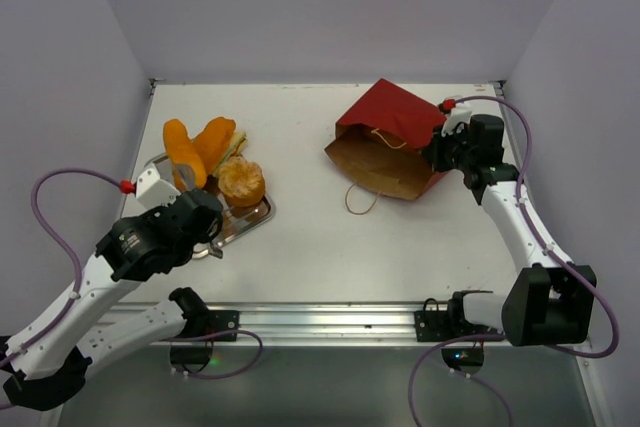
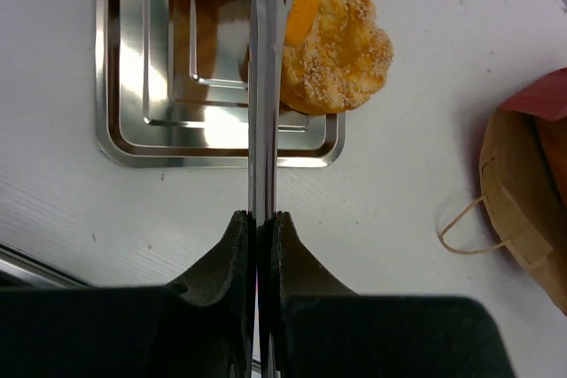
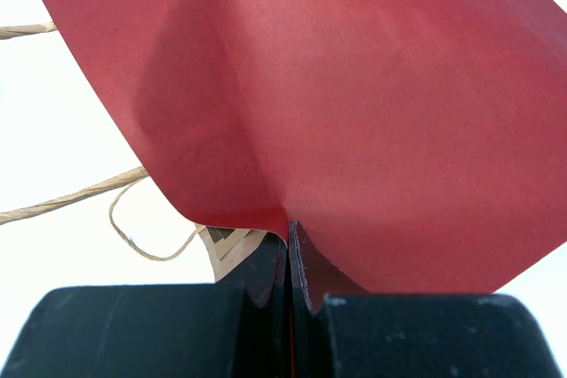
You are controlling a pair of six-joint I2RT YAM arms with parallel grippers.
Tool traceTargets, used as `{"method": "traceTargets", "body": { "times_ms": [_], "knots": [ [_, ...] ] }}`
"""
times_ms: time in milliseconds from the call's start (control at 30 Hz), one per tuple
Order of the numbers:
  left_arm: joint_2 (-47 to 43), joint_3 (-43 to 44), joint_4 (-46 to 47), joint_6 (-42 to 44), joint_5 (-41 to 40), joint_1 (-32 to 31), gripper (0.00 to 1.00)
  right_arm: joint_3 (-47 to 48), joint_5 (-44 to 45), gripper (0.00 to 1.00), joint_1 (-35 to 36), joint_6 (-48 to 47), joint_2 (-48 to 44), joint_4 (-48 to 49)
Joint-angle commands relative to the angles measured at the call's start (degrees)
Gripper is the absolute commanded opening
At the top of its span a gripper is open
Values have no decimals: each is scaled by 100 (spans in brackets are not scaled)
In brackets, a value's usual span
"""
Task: Take the fake bread out of the paper bag
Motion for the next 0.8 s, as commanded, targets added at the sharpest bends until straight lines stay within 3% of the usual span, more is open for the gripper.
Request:
{"method": "traceTargets", "body": {
  "times_ms": [0,400,767],
  "knots": [
    [129,-26,-91,-623,-1000,-3,0,142,-104,0,-22,116,-75,242],
    [604,-490,-91,-1220,-1441,453,0,160,-95,0,-22,107,22,242],
    [851,-1299,172,-1783,-862,665,0,168,-60,0,-22,98,101,233]
  ]
}}
